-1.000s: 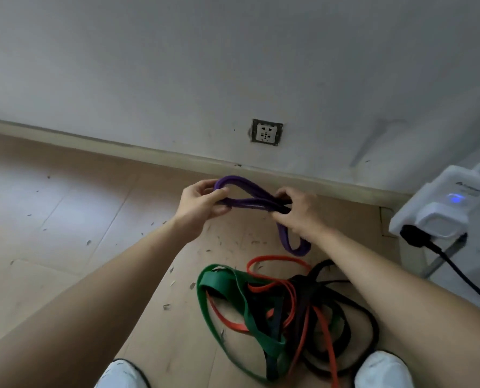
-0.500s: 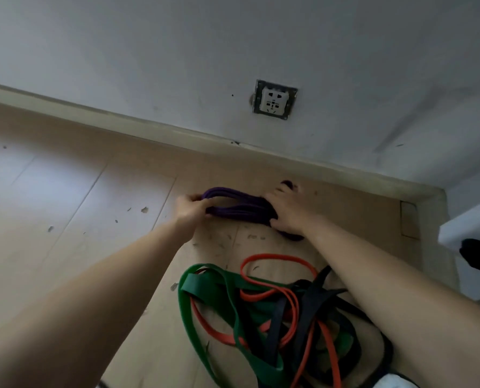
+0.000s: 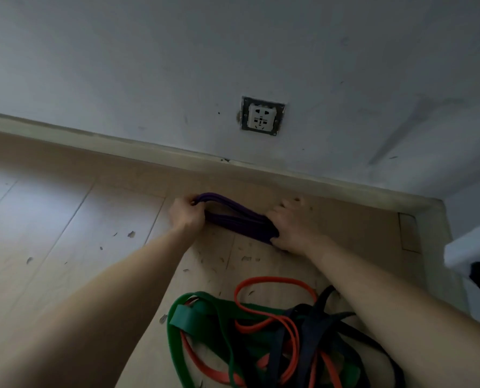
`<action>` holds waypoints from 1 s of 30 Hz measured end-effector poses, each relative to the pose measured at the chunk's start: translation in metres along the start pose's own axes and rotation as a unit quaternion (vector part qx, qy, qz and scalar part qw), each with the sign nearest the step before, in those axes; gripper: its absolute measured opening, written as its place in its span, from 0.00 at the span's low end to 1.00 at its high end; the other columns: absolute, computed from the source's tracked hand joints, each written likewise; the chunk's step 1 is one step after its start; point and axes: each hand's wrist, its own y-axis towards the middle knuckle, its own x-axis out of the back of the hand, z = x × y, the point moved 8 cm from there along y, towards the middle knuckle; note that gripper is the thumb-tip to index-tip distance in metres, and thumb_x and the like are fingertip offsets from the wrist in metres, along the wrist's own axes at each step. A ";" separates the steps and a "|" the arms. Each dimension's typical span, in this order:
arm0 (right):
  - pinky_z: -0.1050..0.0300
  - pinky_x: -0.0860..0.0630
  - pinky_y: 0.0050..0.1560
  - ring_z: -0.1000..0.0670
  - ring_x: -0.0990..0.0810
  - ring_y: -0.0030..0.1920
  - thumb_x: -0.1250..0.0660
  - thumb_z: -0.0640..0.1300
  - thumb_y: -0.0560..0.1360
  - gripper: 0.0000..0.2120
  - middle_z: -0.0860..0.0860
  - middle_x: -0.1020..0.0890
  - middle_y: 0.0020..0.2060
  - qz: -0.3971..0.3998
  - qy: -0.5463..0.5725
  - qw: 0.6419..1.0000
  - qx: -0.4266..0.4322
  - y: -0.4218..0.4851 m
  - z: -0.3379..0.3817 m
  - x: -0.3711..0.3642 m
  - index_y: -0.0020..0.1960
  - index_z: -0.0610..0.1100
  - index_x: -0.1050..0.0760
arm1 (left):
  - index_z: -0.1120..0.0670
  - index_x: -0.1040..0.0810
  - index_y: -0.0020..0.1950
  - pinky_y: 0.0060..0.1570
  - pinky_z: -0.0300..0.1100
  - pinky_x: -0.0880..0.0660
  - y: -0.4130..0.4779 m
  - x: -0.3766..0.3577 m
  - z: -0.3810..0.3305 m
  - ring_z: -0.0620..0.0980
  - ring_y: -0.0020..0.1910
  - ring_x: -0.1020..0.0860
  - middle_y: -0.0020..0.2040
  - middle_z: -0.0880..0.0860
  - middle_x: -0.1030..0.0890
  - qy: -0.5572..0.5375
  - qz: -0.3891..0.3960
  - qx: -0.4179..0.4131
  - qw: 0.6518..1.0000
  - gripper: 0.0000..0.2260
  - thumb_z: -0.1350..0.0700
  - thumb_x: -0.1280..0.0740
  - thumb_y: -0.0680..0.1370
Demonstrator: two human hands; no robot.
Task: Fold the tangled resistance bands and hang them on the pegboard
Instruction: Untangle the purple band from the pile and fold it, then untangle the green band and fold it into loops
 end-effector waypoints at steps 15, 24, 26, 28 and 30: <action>0.52 0.31 0.60 0.45 0.27 0.64 0.26 0.52 0.74 0.25 0.48 0.24 0.65 -0.037 0.138 0.988 -0.059 0.026 -0.024 0.013 0.67 0.48 0.28 | 0.53 0.18 0.62 0.53 0.47 0.21 0.018 0.005 -0.002 0.52 0.51 0.19 0.53 0.52 0.16 0.037 -0.015 -0.023 0.999 0.13 0.52 0.29 0.79; 0.47 0.53 0.79 0.49 0.52 0.82 0.26 0.63 0.71 0.51 0.51 0.48 0.82 -0.017 0.117 0.992 -0.047 0.015 -0.017 -0.003 0.82 0.49 0.49 | 0.53 0.32 0.76 0.59 0.47 0.24 -0.024 0.009 0.009 0.51 0.59 0.23 0.65 0.53 0.23 0.001 0.083 -0.035 0.996 0.29 0.52 0.27 0.77; 0.47 0.54 0.79 0.48 0.52 0.82 0.25 0.60 0.71 0.49 0.50 0.49 0.82 -0.025 0.125 0.991 -0.044 0.004 -0.014 -0.001 0.82 0.48 0.48 | 0.51 0.29 0.75 0.57 0.46 0.24 -0.049 0.011 0.008 0.50 0.59 0.23 0.64 0.50 0.24 0.063 0.099 -0.079 0.990 0.26 0.52 0.27 0.78; 0.46 0.54 0.79 0.48 0.52 0.82 0.25 0.57 0.72 0.48 0.50 0.49 0.82 -0.021 0.136 0.990 -0.043 -0.009 -0.012 -0.002 0.82 0.49 0.48 | 0.49 0.27 0.73 0.57 0.48 0.21 -0.074 0.009 0.011 0.49 0.57 0.21 0.65 0.48 0.23 0.083 0.140 -0.110 0.980 0.23 0.51 0.28 0.78; 0.45 0.53 0.79 0.48 0.50 0.81 0.24 0.55 0.72 0.47 0.50 0.48 0.82 -0.017 0.162 0.985 -0.052 -0.023 -0.012 -0.001 0.82 0.50 0.47 | 0.47 0.25 0.71 0.58 0.50 0.20 -0.097 0.008 0.013 0.48 0.57 0.20 0.65 0.47 0.21 0.109 0.182 -0.138 0.967 0.21 0.49 0.28 0.78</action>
